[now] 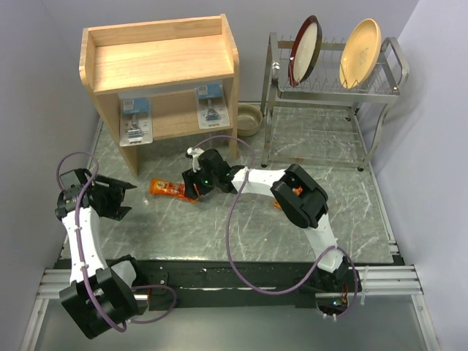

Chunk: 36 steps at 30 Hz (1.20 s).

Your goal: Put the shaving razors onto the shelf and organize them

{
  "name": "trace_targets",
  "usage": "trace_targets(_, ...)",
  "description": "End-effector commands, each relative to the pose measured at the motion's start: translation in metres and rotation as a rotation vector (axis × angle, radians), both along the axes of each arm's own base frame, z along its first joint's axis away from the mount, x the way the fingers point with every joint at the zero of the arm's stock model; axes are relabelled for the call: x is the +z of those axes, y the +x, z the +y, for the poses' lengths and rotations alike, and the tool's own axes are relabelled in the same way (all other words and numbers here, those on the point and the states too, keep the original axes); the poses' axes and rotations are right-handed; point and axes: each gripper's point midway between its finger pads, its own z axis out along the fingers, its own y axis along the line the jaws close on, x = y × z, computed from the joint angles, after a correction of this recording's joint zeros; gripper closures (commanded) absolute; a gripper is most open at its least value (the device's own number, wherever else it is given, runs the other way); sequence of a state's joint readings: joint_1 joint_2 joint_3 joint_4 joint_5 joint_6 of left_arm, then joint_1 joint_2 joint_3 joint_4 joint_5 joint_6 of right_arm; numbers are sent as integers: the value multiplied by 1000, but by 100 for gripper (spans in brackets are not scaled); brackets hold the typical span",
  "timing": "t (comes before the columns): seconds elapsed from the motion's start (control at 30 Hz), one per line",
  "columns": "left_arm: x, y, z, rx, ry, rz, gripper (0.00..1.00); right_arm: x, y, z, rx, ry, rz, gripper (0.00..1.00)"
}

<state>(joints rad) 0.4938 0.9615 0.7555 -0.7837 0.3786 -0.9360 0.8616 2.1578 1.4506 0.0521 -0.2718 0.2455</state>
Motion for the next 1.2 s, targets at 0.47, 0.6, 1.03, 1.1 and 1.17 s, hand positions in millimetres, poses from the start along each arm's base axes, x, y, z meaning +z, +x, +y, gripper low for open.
trace_targets(0.47,-38,4,-31,-118,-79,-81,26,51,-37,18,-44,167,105,51)
trace_targets(0.6,-38,15,-42,-200,-73,-189,32,74,-31,12,-120,195,96,49)
trace_targets(1.03,-54,39,-80,-385,22,-373,39,98,-8,-17,-241,199,66,33)
trace_targets(1.1,-52,45,-89,-418,20,-403,39,93,-5,-28,-261,189,73,33)
trace_targets(1.17,-57,48,-94,-429,33,-402,39,99,-5,-34,-268,197,64,32)
